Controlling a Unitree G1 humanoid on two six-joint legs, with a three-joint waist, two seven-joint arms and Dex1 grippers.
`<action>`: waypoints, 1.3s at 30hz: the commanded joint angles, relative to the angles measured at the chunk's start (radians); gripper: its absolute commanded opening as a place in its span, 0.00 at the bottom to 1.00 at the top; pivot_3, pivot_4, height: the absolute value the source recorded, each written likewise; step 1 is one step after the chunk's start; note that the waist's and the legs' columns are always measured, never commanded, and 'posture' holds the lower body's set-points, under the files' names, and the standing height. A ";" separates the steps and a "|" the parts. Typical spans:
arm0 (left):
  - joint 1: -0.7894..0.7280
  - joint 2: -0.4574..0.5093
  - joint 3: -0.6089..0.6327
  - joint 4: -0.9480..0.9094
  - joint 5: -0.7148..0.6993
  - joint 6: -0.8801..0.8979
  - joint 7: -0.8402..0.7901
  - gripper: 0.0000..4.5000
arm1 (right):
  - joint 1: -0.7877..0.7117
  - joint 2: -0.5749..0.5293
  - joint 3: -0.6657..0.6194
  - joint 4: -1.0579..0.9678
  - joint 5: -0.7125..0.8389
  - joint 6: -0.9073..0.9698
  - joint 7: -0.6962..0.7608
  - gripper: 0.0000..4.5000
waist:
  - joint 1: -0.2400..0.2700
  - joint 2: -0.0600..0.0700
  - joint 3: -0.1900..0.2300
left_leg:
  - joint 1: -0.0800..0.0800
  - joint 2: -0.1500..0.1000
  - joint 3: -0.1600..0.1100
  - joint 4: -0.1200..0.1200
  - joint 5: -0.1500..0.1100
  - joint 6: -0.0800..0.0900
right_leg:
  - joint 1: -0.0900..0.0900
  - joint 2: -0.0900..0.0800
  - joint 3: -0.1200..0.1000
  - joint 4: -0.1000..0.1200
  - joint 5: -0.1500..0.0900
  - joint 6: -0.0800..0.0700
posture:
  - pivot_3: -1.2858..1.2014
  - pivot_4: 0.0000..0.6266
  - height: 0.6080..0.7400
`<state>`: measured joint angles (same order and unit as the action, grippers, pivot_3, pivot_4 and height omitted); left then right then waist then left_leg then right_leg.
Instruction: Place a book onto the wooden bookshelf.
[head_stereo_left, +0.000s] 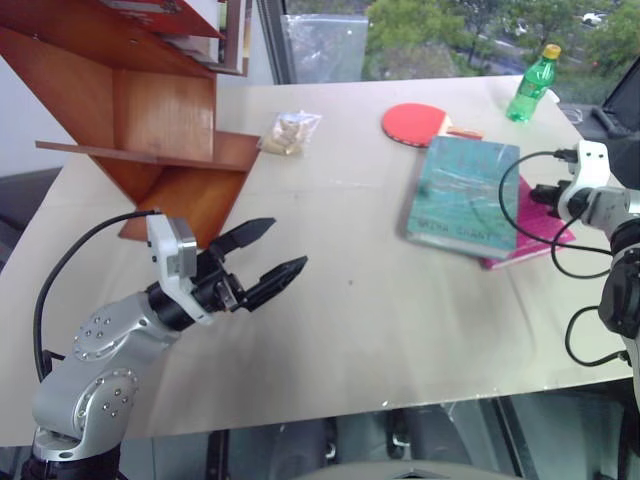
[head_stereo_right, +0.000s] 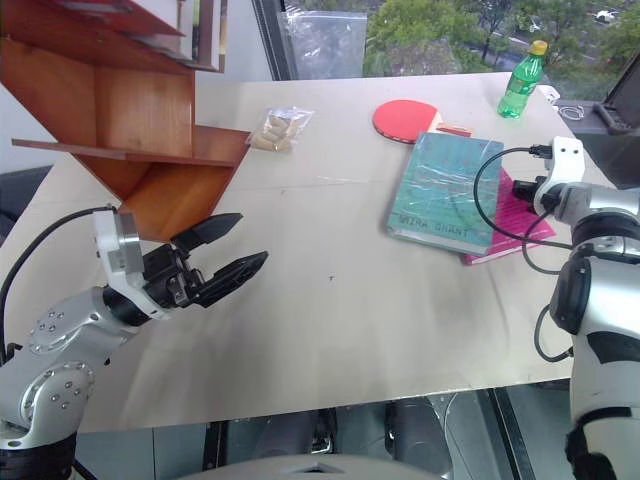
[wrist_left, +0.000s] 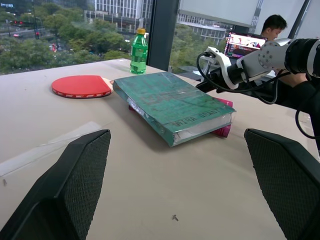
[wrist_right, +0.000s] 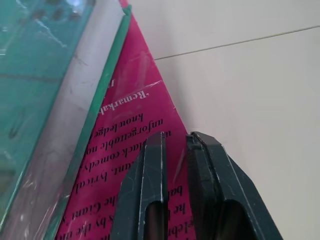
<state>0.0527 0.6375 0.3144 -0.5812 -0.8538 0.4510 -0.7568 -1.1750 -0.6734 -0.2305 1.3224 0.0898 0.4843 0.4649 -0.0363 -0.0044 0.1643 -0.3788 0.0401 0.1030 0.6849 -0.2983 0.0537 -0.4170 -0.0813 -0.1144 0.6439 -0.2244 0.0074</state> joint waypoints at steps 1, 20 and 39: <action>-0.005 0.011 0.030 -0.035 -0.018 -0.013 -0.002 1.00 | 0.013 -0.017 -0.078 0.014 0.034 -0.065 -0.156 0.15 | 0.001 0.000 0.000 | 0.000 0.000 0.000 0.000 0.000 0.000 | 0.000 0.000 0.000 0.000 0.000 0.000 | 0.52 0.24 1.00; 0.015 0.018 0.052 -0.052 -0.023 -0.013 0.009 1.00 | 0.051 0.091 0.020 0.010 -0.054 0.010 0.175 0.15 | -0.008 0.001 0.001 | 0.000 0.001 0.002 0.000 0.000 0.000 | -0.001 -0.002 0.001 0.000 0.000 0.000 | 0.52 0.24 1.00; 0.057 0.052 0.089 -0.018 -0.013 -0.018 -0.037 1.00 | 0.075 0.240 0.071 -0.031 -0.051 -0.116 0.470 0.15 | -0.023 0.000 0.000 | 0.002 0.004 0.003 0.001 0.000 -0.001 | -0.001 0.001 0.004 0.001 0.000 0.000 | 0.52 0.24 1.00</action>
<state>0.1009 0.6759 0.3606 -0.5874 -0.8649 0.4510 -0.7788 -1.1222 -0.4644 -0.1907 1.3021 0.0387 0.3468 0.8113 -0.0593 -0.0041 0.1645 -0.3768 0.0443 0.1059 0.6857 -0.2979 0.0527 -0.4176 -0.0801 -0.1102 0.6449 -0.2243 0.0072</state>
